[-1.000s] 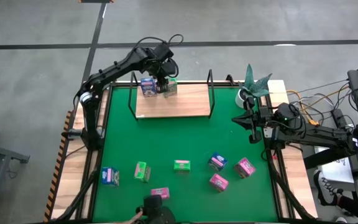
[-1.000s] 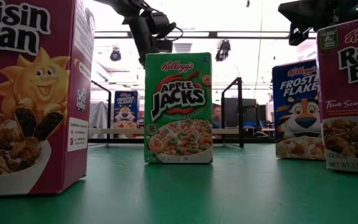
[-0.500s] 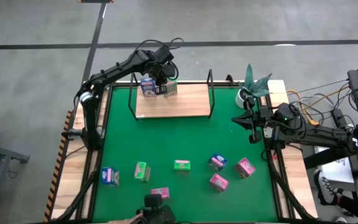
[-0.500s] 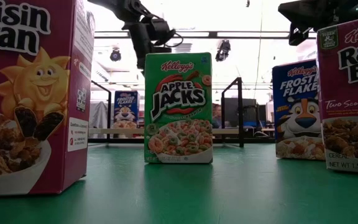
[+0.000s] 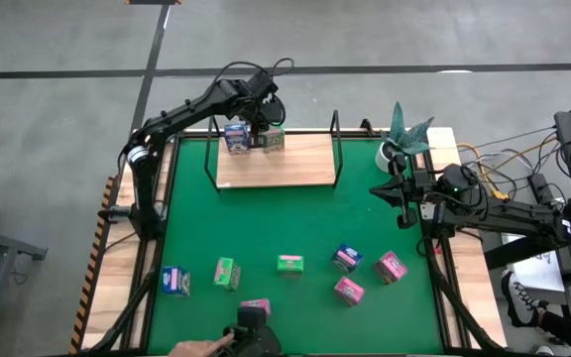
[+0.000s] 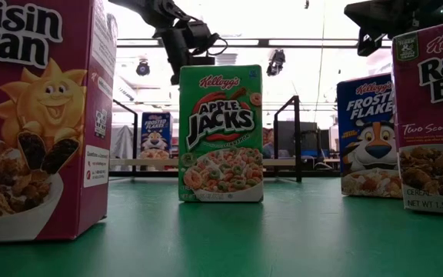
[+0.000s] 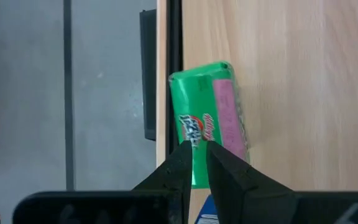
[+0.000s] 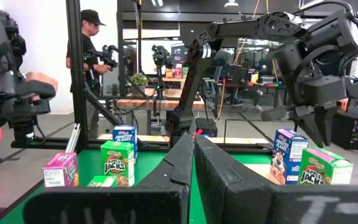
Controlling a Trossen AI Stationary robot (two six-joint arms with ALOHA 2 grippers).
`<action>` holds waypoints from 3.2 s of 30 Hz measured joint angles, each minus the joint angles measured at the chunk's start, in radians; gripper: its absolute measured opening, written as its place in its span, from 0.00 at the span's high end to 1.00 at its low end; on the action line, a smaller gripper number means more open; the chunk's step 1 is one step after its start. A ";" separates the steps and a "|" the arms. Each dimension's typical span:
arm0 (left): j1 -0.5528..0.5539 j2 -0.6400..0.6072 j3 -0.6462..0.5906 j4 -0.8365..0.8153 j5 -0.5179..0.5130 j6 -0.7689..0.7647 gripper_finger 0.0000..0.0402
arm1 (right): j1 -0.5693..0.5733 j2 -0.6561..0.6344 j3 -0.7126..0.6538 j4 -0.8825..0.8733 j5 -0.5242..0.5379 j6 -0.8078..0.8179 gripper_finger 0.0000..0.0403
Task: Stack cereal on shelf
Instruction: Put the top green cereal box on the shelf, then put the right pink cereal box on the shelf
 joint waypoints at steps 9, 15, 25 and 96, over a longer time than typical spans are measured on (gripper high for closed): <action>-0.049 -0.006 0.074 -0.181 0.071 -0.091 0.93 | 0.000 0.000 0.000 0.000 0.000 -0.005 0.98; -0.089 -0.006 0.015 -0.131 0.127 -0.118 0.97 | 0.000 0.000 0.000 0.000 0.000 -0.006 0.98; -0.076 0.000 -0.030 -0.096 -0.034 -0.150 1.00 | 0.000 -0.002 0.000 0.000 0.000 -0.006 0.98; -0.493 -0.281 -0.174 0.238 0.165 -0.314 1.00 | 0.049 0.071 -0.001 0.059 0.001 0.034 0.98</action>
